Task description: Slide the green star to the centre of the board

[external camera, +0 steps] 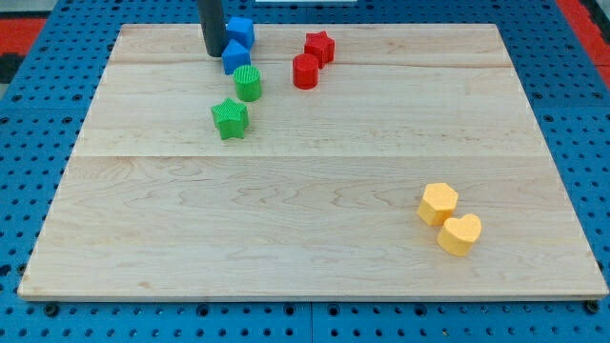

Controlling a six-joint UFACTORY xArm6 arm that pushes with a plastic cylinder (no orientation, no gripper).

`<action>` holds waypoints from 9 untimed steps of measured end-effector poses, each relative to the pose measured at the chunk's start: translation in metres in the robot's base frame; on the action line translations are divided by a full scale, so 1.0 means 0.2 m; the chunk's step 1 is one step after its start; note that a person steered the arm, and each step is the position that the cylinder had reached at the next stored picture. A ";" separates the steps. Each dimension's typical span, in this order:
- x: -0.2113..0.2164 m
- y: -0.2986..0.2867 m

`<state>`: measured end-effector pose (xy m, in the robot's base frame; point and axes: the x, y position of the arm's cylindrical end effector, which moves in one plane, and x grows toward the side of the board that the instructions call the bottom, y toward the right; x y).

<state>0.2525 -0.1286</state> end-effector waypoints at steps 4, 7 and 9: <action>0.12 -0.34; 0.51 -0.27; 0.56 0.37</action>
<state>0.3654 -0.0553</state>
